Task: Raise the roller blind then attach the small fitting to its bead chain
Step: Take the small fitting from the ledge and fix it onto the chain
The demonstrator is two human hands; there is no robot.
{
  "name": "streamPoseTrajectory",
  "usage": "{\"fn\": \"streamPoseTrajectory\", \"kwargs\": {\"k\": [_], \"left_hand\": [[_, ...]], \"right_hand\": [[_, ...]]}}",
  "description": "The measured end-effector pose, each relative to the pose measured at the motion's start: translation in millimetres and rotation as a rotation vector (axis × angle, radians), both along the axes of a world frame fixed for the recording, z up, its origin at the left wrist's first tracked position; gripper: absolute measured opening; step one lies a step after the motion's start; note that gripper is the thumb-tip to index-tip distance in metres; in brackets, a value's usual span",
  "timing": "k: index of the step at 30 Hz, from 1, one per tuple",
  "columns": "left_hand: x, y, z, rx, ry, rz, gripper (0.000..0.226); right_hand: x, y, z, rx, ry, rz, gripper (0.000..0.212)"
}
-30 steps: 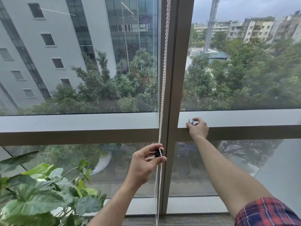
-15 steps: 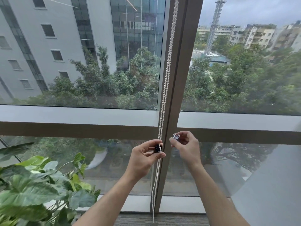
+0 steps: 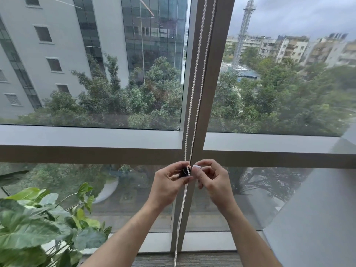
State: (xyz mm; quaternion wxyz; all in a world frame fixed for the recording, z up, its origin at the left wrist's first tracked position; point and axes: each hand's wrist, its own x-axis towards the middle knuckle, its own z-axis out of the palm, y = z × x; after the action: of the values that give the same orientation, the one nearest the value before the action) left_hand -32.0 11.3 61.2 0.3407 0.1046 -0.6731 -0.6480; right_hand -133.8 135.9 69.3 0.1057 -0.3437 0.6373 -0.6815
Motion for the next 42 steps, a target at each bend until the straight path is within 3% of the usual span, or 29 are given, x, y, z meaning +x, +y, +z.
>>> {"fn": "streamPoseTrajectory", "kwargs": {"k": [8, 26, 42], "left_hand": [[1.6, 3.9, 2.7, -0.023, 0.034, -0.070, 0.032], [15.0, 6.2, 4.1, 0.002, 0.041, -0.133, 0.038], [25.2, 0.7, 5.3, -0.031, 0.019, -0.216, 0.033]], "right_hand": [[5.5, 8.3, 13.2, 0.060, 0.137, 0.062, 0.022], [23.1, 15.2, 44.8, 0.311, 0.542, -0.059, 0.022], [32.2, 25.3, 57.0, 0.390, 0.599, 0.090, 0.037]]}}
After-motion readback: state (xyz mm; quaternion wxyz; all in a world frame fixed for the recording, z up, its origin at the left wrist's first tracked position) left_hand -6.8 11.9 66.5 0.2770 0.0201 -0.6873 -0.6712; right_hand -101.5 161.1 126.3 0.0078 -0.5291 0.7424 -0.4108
